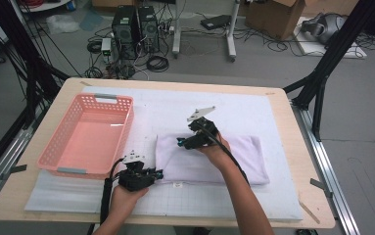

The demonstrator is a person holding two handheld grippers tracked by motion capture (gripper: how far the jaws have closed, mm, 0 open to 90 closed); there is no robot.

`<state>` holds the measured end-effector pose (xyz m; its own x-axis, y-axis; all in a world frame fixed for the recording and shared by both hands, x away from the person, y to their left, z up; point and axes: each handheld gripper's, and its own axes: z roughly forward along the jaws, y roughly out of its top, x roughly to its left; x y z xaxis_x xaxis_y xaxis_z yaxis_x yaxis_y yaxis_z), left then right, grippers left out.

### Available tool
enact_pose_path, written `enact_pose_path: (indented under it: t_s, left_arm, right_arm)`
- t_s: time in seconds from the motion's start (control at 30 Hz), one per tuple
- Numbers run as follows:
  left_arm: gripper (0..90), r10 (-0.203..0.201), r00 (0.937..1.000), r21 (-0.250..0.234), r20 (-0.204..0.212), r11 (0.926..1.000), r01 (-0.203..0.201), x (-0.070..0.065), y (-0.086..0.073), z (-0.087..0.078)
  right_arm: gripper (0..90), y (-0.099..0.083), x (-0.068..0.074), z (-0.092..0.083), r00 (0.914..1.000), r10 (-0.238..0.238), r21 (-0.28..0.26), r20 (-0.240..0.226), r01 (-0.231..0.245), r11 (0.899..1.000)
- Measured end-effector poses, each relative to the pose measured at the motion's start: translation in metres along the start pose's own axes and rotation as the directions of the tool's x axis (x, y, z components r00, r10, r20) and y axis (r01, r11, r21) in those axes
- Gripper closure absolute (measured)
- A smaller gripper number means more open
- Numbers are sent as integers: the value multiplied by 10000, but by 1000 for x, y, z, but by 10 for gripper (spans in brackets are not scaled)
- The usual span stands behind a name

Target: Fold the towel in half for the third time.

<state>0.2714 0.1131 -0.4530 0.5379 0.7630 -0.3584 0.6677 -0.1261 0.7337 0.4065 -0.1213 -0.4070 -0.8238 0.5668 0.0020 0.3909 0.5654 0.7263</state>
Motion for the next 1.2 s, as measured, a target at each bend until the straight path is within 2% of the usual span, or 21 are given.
enact_pose_path:
  t_s: [0.13,0.3,0.43,0.5,0.67,0.73,0.77,0.83,0.9,1.07,1.2]
  left_arm:
    - [751,-17,10000,-35,39,10000,17,0,0,0]
    - [749,5,10000,-35,59,10000,-5,1,0,0]
    - [747,-98,9999,-79,101,9999,99,2,-1,0]
    - [744,-205,9997,-65,155,9998,206,2,-1,0]
    - [737,-195,9995,-5,245,9998,196,3,-1,0]
    - [741,-164,9996,-13,242,9999,164,3,-1,0]
    - [744,-159,9996,-15,232,9999,160,3,-1,0]
    - [760,-142,9997,5,191,9999,142,3,-1,0]
    - [778,-232,9996,31,164,9997,232,4,0,-1]
    - [805,-296,9995,49,118,9996,296,4,3,-6]
    - [809,-409,9989,-288,242,9987,416,7,10,-17]
  right_arm:
    - [300,14,3,22,9992,-392,339,-110,395,9986]
    - [339,23,5,46,9991,-394,776,-137,403,9962]
    - [362,22,3,59,9995,-225,905,-226,244,9956]
    - [395,23,3,62,9992,-139,858,-382,171,9962]
    - [507,36,9,69,9924,-823,996,-911,913,9908]
    - [606,39,14,75,9873,-1202,1225,-1042,1326,9836]
    - [641,39,14,75,9848,-1231,1176,-1224,1376,9835]
    - [729,38,12,74,9845,-971,1253,-1458,1157,9853]
    - [815,39,13,73,9821,-1080,1316,-1542,1287,9829]
    - [843,42,16,69,9840,-1205,1250,-1316,1370,9826]
    - [843,46,14,62,9851,-1088,664,-1334,1184,9907]
